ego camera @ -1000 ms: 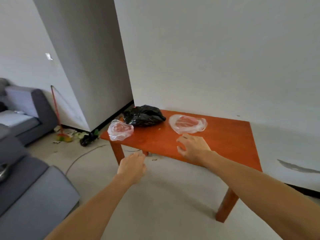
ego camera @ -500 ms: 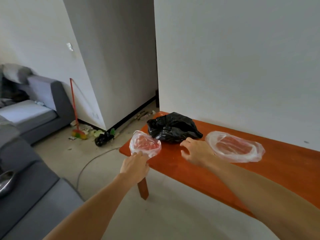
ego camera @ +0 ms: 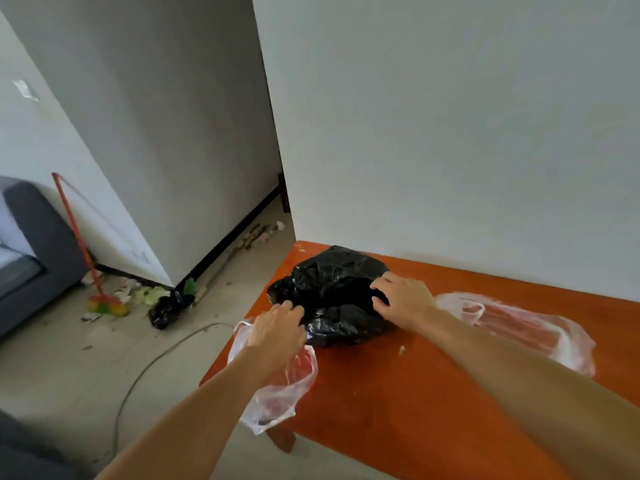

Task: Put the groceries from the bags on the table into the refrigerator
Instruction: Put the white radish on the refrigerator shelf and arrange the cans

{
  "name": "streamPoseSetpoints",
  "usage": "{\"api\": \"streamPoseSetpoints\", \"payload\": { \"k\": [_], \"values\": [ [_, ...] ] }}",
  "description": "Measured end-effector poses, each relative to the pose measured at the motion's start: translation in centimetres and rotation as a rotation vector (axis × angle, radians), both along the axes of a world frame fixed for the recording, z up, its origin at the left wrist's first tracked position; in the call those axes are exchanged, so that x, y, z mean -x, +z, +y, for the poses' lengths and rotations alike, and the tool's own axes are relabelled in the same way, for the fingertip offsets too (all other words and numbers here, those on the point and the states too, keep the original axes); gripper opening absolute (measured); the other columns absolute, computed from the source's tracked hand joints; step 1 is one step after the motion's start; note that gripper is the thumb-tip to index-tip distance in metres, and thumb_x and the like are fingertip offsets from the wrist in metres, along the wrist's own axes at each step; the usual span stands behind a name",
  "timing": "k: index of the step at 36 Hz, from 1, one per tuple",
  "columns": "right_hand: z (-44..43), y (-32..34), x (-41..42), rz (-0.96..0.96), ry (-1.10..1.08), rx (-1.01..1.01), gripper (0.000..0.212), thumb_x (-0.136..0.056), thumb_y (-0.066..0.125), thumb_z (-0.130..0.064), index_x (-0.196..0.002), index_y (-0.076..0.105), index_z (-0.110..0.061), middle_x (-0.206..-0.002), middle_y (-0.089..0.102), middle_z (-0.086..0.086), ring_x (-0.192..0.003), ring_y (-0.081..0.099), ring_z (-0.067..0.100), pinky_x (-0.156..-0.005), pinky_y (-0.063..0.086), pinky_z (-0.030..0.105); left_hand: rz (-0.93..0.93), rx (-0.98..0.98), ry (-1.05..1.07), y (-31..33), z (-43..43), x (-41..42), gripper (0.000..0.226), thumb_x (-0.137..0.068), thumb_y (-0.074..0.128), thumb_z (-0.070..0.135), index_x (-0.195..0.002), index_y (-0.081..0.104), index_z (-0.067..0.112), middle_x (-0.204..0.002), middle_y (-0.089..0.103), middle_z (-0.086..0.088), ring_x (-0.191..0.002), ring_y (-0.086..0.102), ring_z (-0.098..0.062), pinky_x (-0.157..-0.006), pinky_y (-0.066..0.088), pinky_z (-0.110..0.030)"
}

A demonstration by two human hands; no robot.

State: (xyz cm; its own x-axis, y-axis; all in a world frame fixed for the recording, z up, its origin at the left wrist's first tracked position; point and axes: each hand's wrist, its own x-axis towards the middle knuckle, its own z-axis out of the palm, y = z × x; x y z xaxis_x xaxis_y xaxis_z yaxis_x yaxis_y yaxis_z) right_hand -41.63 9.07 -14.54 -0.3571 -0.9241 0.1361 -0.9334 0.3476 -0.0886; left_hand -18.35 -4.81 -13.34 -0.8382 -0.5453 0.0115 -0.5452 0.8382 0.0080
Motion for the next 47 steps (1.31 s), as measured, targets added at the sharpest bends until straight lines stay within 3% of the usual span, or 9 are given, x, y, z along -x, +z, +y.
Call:
{"api": "streamPoseSetpoints", "payload": {
  "k": [9,14,20,24,33,37,39,42,47],
  "values": [
    [-8.4,-6.4,7.5,-0.102,0.009,-0.171,0.035,-0.100,0.041,-0.039,-0.128,0.054,-0.022,-0.120,0.057,0.001,-0.096,0.062,0.021,-0.071,0.053,0.034,-0.067,-0.056,-0.122,-4.0,-8.4,11.1,0.027,-0.099,0.042,0.031,-0.118,0.058,0.020,-0.114,0.061,0.004,-0.108,0.057,-0.016,-0.082,0.048,-0.030],
    [-12.0,-10.2,8.4,-0.143,0.052,-0.285,0.033,-0.099,0.044,-0.040,-0.124,0.056,-0.021,-0.116,0.058,0.002,-0.093,0.062,0.025,-0.067,0.049,0.036,-0.280,-0.127,-0.256,-8.6,-10.2,14.0,0.031,-0.099,0.040,0.032,-0.121,0.055,0.018,-0.117,0.061,-0.001,-0.109,0.055,-0.023,-0.091,0.044,-0.037],
    [-17.5,-13.1,10.7,-0.184,0.025,-0.423,0.039,-0.096,0.052,-0.040,-0.128,0.056,-0.020,-0.123,0.056,0.005,-0.109,0.056,0.027,-0.077,0.050,0.039,-0.483,-0.123,-0.191,-13.7,-15.1,15.4,0.061,-0.094,0.048,0.038,-0.148,0.027,0.020,-0.149,0.031,-0.010,-0.139,0.021,-0.041,-0.111,0.022,-0.056],
    [-21.8,-12.4,13.5,-0.167,-0.052,-0.404,0.049,-0.098,0.047,-0.041,-0.143,0.044,-0.022,-0.144,0.042,0.007,-0.129,0.042,0.030,-0.096,0.044,0.043,-0.399,-0.091,-0.163,-14.6,-20.7,16.8,0.076,-0.093,0.049,0.040,-0.154,0.009,0.022,-0.160,0.008,-0.013,-0.145,0.004,-0.045,-0.115,0.013,-0.061],
    [-28.2,-13.5,18.5,-0.242,-0.203,-0.390,0.047,-0.103,0.036,-0.045,-0.144,0.041,-0.024,-0.145,0.043,0.003,-0.130,0.043,0.026,-0.098,0.043,0.042,-0.315,-0.208,-0.166,-17.2,-28.9,21.2,0.074,-0.096,0.045,0.048,-0.155,0.009,0.022,-0.160,0.013,-0.008,-0.145,0.012,-0.036,-0.115,0.021,-0.055],
    [-27.2,-16.0,20.0,-0.416,-0.343,-0.365,0.040,-0.103,0.036,-0.047,-0.118,0.061,-0.020,-0.114,0.063,0.004,-0.104,0.059,0.028,-0.082,0.050,0.042,-0.266,-0.397,-0.196,-19.3,-30.5,22.6,0.074,-0.096,0.042,0.055,-0.154,0.012,0.021,-0.154,0.027,-0.007,-0.137,0.031,-0.033,-0.108,0.032,-0.048],
    [-26.1,-17.1,20.4,-0.513,-0.432,-0.251,0.039,-0.102,0.040,-0.047,-0.097,0.067,-0.019,-0.096,0.066,0.003,-0.089,0.060,0.025,-0.075,0.050,0.041,-0.239,-0.441,-0.216,-20.1,-30.7,22.8,0.077,-0.094,0.044,0.057,-0.154,0.014,0.020,-0.150,0.034,-0.006,-0.130,0.038,-0.032,-0.103,0.036,-0.047],
    [-24.5,-18.1,20.8,-0.531,-0.518,-0.090,0.034,-0.100,0.047,-0.043,-0.089,0.070,-0.021,-0.086,0.067,-0.002,-0.079,0.059,0.019,-0.070,0.049,0.037,-0.189,-0.433,-0.232,-21.1,-30.6,22.8,0.085,-0.086,0.051,0.063,-0.151,0.019,0.020,-0.145,0.038,-0.004,-0.129,0.038,-0.029,-0.103,0.035,-0.047],
    [-21.4,-19.0,20.4,-0.565,-0.639,0.079,0.054,-0.100,0.051,-0.038,-0.060,0.044,-0.003,-0.053,0.041,0.006,-0.052,0.045,0.025,-0.054,0.028,0.037,-0.100,-0.439,-0.266,-22.0,-30.4,23.0,0.087,-0.079,0.056,0.071,-0.145,0.030,0.022,-0.137,0.045,-0.001,-0.124,0.041,-0.025,-0.102,0.037,-0.042]
  ]
}}
